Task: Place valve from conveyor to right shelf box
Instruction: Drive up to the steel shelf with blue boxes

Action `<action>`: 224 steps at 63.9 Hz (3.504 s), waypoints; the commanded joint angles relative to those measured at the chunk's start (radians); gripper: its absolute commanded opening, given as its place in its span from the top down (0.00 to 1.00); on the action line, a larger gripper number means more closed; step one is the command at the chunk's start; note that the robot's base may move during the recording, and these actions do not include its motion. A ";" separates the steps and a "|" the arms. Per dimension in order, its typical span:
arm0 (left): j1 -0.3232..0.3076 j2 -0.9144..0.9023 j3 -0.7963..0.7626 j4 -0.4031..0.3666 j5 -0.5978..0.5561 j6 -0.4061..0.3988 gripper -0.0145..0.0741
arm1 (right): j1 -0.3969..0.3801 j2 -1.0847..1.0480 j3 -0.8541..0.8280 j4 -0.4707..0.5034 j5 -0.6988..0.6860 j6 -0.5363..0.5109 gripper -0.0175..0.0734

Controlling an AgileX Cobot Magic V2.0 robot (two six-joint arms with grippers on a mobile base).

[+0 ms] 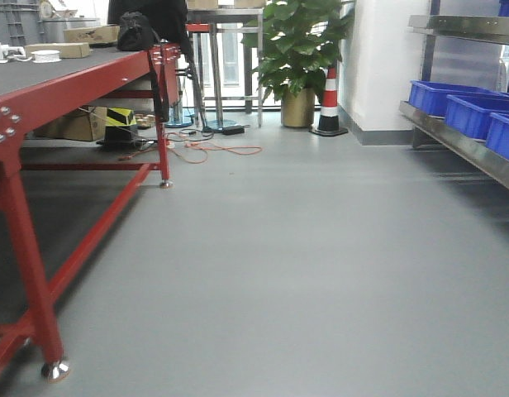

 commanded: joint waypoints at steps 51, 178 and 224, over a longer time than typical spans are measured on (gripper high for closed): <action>-0.003 -0.012 -0.009 -0.016 -0.056 -0.001 0.96 | -0.007 0.001 -0.016 -0.005 -0.080 -0.002 0.98; -0.003 -0.012 -0.009 -0.016 -0.056 -0.001 0.96 | -0.007 0.021 -0.016 -0.005 -0.099 -0.002 0.98; -0.003 -0.012 -0.009 -0.016 -0.056 -0.001 0.96 | -0.007 0.021 -0.016 -0.005 -0.099 -0.002 0.98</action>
